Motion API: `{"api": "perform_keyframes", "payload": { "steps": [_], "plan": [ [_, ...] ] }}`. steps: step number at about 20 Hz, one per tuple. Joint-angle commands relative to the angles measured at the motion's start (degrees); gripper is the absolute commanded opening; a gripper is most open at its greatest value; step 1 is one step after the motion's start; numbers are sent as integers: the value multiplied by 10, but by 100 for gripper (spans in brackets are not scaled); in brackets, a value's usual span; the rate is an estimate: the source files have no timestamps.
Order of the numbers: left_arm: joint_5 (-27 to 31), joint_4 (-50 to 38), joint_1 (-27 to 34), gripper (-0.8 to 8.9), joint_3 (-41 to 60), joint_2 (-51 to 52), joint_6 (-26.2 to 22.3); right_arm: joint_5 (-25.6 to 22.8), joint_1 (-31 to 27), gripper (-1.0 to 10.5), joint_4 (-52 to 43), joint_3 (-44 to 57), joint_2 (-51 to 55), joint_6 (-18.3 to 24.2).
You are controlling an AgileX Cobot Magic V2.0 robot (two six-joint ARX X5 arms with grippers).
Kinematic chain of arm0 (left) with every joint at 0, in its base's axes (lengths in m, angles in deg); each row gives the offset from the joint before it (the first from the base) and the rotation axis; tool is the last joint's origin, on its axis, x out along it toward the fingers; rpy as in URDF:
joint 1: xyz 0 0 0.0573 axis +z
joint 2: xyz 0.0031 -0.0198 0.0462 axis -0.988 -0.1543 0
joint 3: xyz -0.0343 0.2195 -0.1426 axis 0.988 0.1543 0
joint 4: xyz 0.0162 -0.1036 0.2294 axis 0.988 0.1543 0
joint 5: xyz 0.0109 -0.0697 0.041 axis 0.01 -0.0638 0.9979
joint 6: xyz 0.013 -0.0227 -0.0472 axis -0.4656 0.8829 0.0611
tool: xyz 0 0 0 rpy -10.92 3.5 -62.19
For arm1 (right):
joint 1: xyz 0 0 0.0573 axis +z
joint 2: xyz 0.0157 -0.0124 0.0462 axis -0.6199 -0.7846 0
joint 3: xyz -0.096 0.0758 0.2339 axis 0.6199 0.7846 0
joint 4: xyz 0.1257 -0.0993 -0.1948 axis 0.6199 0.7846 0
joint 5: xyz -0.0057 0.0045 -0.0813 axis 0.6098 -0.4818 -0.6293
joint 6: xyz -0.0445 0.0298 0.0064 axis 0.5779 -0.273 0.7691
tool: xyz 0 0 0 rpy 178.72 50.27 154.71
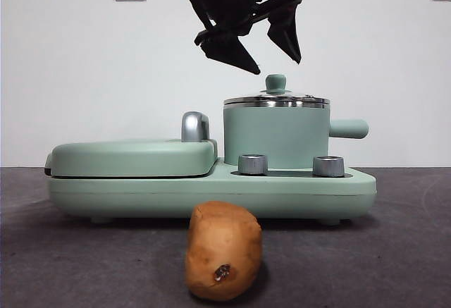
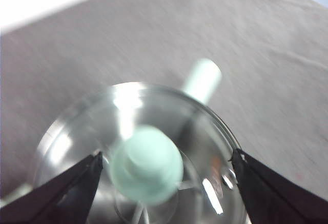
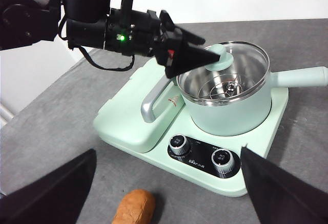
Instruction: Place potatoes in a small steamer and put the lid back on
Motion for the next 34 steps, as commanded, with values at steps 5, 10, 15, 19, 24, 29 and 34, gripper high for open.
{"api": "perform_keyframes", "payload": {
  "steps": [5,10,15,19,24,29,34],
  "plan": [
    [4,-28,-4,404,-16,-31,-12,0,2,447,9,-9,-4,7],
    [4,-27,-3,404,-16,-45,-12,0,2,447,11,-9,-4,7],
    [4,-27,-4,404,-16,-54,-11,0,2,447,14,-9,-4,7],
    [4,-27,-4,392,-16,-62,-11,0,2,447,17,-9,-4,7],
    [10,-28,-4,229,-16,-62,-12,0,2,447,22,-9,-4,6],
    [25,-45,-4,121,-16,-62,-12,0,2,447,22,-9,-4,6],
    [25,-64,-4,13,-17,-62,-12,1,2,447,23,-9,-3,2]
  ]
}}
